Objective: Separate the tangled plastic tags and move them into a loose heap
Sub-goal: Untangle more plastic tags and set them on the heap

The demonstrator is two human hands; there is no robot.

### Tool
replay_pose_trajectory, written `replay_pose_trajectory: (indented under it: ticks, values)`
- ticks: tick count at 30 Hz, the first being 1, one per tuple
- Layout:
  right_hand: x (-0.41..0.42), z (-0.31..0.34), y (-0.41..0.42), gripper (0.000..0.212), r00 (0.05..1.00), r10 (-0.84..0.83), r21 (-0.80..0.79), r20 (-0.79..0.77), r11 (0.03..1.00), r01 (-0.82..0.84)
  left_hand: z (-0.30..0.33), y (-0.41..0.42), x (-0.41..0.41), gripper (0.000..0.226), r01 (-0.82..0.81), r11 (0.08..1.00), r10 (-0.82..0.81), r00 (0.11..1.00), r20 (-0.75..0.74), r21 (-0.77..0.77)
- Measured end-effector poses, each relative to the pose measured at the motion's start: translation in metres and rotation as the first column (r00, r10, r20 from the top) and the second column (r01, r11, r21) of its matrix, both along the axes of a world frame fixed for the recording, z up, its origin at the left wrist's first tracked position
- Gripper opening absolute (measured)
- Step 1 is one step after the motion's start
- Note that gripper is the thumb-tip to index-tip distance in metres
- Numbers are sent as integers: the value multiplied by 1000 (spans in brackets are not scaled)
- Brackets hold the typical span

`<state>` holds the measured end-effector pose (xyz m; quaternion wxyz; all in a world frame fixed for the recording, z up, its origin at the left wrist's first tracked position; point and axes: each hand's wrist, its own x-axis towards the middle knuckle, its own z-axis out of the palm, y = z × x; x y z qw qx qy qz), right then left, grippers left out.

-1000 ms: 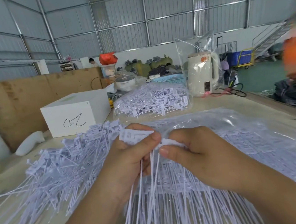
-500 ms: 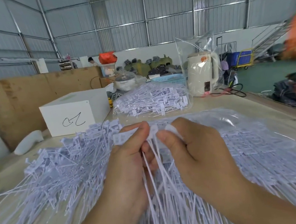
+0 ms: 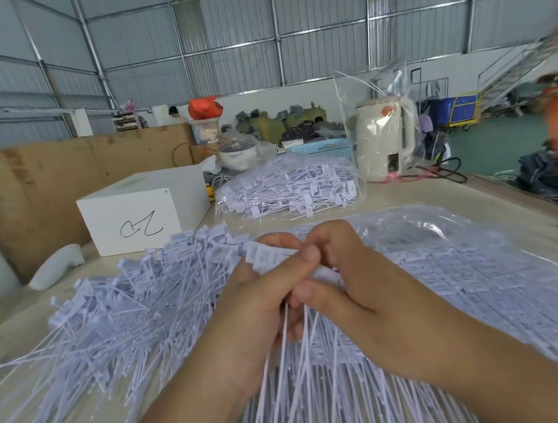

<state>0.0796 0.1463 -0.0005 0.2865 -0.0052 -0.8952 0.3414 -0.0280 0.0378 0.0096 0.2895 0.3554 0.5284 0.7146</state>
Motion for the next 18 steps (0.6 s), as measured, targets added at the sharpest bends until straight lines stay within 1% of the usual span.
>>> replay_pose_trajectory:
  ticks: [1, 3, 4, 6, 8, 9, 11, 12, 15, 18]
  values:
    - [0, -1, 1, 37, 1000, -20, 24, 9, 1000, 19, -1, 0, -1, 51, -3, 999, 3, 1000, -3, -36]
    - [0, -3, 3, 49, 999, -42, 58, 23, 997, 41, -1, -2, -4, 35, 32, 996, -35, 999, -39, -78]
    - [-1, -3, 2, 51, 999, -40, 63, 28, 997, 38, 0, -3, -5, 26, 51, 995, -56, 997, -57, -86]
    - [-2, -3, 1, 50, 999, -38, 45, 26, 998, 37, 2, -3, -7, 18, 74, 995, -78, 996, -53, -62]
    - [-2, -1, 2, 50, 998, -67, 30, 1, 997, 67, 2, -2, -10, 27, 57, 998, -58, 997, -43, -26]
    - [-1, 1, 3, 50, 996, -93, 44, -14, 995, 94, 3, -1, -11, 27, 32, 999, -32, 999, -37, -2]
    - [1, 5, 4, 43, 992, -122, 92, -6, 988, 122, 5, -1, -11, 16, -11, 998, 11, 1000, -13, 59]
    - [2, 6, 5, 42, 993, -119, 91, 10, 989, 118, 6, -1, -12, 13, -28, 997, 28, 1000, -8, 78]
    - [3, 6, 8, 44, 990, -138, 42, 28, 990, 137, 3, 1, -11, 9, -68, 994, 68, 998, 4, 90]
    - [1, 7, 4, 45, 974, -228, 64, -12, 972, 228, -1, 6, -6, 8, -104, 984, 98, 994, 47, 143]
